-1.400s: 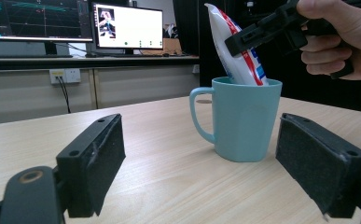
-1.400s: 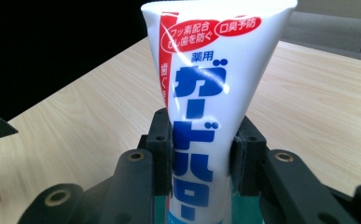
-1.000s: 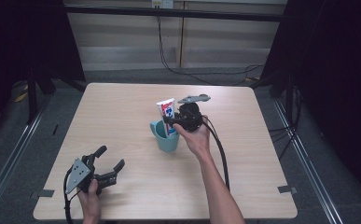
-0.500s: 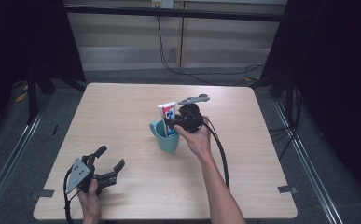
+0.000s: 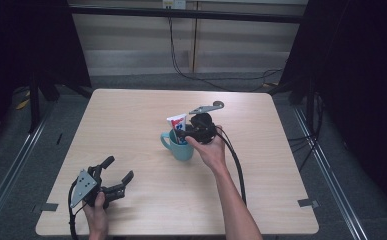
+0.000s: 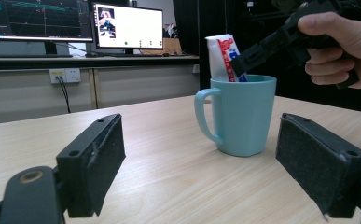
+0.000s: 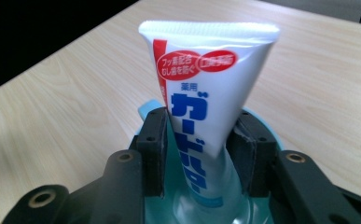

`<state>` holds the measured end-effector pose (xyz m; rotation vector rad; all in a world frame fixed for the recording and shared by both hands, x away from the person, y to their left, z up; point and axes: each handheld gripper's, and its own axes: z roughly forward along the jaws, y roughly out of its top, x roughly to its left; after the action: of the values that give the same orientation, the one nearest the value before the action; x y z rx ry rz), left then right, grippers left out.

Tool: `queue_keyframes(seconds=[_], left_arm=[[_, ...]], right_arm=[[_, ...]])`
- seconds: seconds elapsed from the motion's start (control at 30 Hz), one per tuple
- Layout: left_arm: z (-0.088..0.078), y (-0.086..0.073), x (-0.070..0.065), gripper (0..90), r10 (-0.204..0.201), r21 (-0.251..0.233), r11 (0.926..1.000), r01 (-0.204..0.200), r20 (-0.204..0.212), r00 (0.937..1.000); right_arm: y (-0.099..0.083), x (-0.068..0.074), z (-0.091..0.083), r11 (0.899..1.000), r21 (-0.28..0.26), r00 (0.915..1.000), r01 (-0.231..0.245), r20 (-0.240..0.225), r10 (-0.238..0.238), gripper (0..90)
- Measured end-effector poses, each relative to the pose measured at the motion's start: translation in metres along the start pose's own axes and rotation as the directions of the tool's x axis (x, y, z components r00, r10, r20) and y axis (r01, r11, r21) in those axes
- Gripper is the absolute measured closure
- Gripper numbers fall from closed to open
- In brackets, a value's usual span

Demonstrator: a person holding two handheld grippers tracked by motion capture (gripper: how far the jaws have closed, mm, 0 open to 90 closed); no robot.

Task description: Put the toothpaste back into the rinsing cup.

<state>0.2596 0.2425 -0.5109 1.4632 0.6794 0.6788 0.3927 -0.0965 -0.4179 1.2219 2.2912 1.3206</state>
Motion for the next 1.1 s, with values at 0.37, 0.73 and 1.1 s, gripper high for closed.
queue_keyframes(seconds=[0.37,0.73,1.1], left_arm=[[0.000,0.000,0.000,15.5,0.000,-0.002,1.0000,0.000,-0.001,1.0000],[0.000,0.000,0.000,15.5,-0.003,-0.003,1.0000,0.003,-0.001,1.0000],[0.001,0.000,-0.001,15.5,-0.008,0.003,1.0000,0.008,0.002,1.0000]], right_arm=[[0.003,0.002,-0.009,0.999,-0.024,0.9996,0.027,-0.001,-0.027,56.1],[0.002,0.008,-0.015,0.998,-0.054,0.9994,0.033,-0.008,-0.033,48.5],[-0.006,0.002,-0.030,0.996,-0.089,1.0000,0.003,0.005,-0.003,39.4]])
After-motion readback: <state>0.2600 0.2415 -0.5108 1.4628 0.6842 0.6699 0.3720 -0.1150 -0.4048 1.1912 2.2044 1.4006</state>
